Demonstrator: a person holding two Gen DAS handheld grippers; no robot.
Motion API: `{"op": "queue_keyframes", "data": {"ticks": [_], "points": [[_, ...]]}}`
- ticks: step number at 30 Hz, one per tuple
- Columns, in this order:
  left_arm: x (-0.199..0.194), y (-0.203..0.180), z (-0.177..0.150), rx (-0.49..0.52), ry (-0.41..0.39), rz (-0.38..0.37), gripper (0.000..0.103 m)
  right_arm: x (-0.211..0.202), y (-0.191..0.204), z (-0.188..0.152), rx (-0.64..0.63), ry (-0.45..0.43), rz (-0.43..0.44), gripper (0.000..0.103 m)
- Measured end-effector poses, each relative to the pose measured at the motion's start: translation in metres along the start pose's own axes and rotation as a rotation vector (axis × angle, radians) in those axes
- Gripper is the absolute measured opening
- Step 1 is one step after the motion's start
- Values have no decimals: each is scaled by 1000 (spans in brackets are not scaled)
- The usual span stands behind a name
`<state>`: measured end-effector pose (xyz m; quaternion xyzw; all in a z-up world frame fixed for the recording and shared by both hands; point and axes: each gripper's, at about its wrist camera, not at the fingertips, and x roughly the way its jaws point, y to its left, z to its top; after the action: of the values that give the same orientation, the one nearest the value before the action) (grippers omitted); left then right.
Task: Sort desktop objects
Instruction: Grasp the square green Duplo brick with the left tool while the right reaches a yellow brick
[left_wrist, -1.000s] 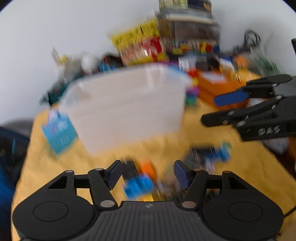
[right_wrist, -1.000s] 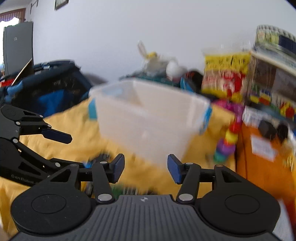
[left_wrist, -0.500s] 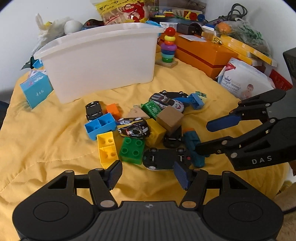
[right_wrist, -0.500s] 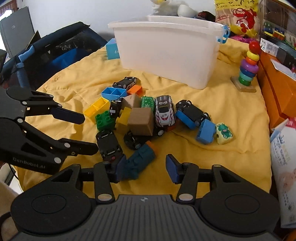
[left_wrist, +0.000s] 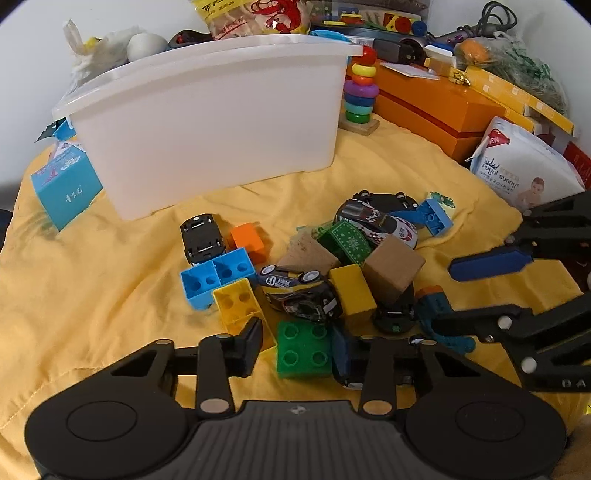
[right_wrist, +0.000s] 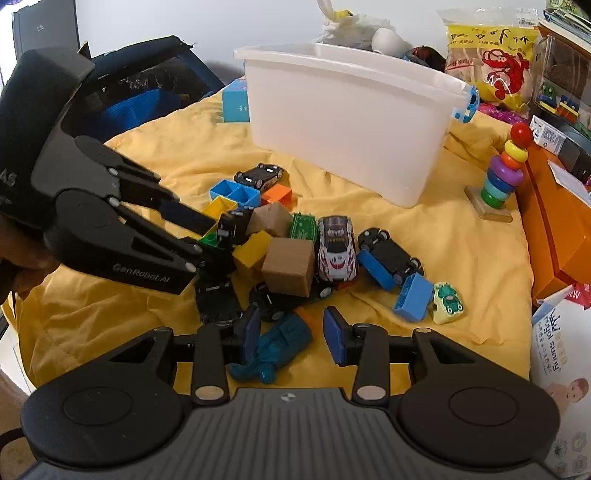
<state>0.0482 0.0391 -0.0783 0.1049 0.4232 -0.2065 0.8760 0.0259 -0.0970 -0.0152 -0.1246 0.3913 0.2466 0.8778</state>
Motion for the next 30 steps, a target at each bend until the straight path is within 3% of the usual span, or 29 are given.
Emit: {"op": "queue_keyframes", "data": {"ticks": [4,8,12,16,23,26,29,30], "points": [[-8,-2,-9,16,11,7,35,-5,4,5,-8,-33,33,42],[-21,1,-24,4,32,3,35,-12,15,15,-46,-110,130,42],[-32,6,-32,-21,47,0,35,4,27,29,-50,-84,180,42],[-43,12,-32,-45,49,-1,35,32,38,38,-121,-8,74,42],[-43,3,-39,-14,92,-35,35,46,47,30,-363,23,-53,42],[-38,0,-42,-14,91,-39,36,41,46,25,-412,17,-41,40],[-37,-3,-41,-17,78,-31,36,31,38,23,-360,5,-21,34],[-37,-4,-40,-17,78,-31,36,26,35,23,-340,-2,-20,23]]}}
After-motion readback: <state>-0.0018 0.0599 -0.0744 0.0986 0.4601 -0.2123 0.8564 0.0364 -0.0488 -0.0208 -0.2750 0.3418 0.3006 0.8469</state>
